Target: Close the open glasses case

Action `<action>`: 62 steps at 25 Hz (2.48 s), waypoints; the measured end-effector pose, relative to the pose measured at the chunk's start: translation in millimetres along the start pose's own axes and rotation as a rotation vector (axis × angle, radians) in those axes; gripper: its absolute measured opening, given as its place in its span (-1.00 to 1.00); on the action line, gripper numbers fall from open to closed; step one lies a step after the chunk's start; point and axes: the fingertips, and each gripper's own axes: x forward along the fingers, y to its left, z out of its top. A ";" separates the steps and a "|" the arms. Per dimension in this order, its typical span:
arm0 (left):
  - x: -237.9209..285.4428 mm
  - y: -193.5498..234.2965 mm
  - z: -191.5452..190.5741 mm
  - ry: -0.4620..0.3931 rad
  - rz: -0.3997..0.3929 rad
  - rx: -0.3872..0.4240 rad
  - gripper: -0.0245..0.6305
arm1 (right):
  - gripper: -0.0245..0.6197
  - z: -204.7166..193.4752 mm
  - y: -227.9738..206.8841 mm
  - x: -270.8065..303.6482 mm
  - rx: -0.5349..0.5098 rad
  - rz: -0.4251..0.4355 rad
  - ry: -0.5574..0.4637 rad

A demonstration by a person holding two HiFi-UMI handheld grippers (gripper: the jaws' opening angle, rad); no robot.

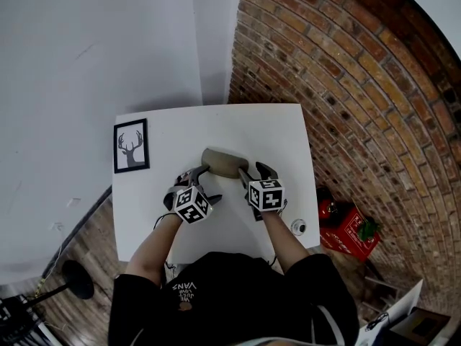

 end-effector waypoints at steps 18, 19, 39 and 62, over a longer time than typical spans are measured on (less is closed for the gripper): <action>-6.2 -2.2 -0.3 0.008 -0.073 -0.002 0.46 | -0.10 1.4 5.2 -12.9 -0.007 -0.102 0.008; -8.5 -2.5 0.6 0.001 -0.074 0.001 0.46 | -0.10 1.1 6.9 -16.1 -0.001 -0.107 0.003; -107.0 -11.3 -3.3 -0.218 -0.021 -0.012 0.21 | -0.48 -10.2 79.1 -97.6 0.117 -0.225 -0.191; -211.1 -58.2 -43.8 -0.392 -0.028 -0.034 -0.89 | -0.93 -52.0 193.5 -156.9 0.159 -0.260 -0.355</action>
